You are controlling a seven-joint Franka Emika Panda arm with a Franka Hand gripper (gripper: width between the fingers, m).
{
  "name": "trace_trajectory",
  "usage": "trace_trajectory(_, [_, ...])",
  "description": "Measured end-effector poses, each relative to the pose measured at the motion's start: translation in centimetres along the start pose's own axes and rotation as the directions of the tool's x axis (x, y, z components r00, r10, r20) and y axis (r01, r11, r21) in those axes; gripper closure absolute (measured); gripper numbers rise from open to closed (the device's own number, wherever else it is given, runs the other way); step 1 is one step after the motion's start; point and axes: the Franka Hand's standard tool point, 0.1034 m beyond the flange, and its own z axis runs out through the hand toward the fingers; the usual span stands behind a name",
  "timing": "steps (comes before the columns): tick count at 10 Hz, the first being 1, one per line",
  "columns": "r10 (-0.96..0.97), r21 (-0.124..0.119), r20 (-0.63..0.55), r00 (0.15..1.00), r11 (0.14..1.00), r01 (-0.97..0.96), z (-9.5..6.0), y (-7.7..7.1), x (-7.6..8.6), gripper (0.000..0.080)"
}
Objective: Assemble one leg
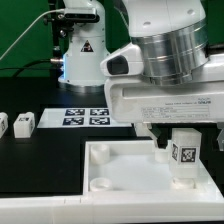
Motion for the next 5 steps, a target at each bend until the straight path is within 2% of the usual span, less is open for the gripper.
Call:
trace_trajectory(1, [-0.107,0.0,0.0,0.994,0.994,0.107,0.02,0.02,0.0,0.0151])
trace_trajectory(2, [-0.253,-0.048,-0.006,0.967,0.966,0.253,0.12,-0.04,-0.08,0.0151])
trace_trajectory(3, [-0.407,-0.082,0.003,0.913,0.91,0.406,0.17,0.06,-0.03,0.0151])
trace_trajectory(4, [-0.329,-0.07,-0.002,0.944,0.942,0.328,0.2,-0.01,-0.09,0.0239])
trace_trajectory(5, [-0.333,-0.07,-0.002,0.943,0.941,0.332,0.21,0.0,-0.09,0.0239])
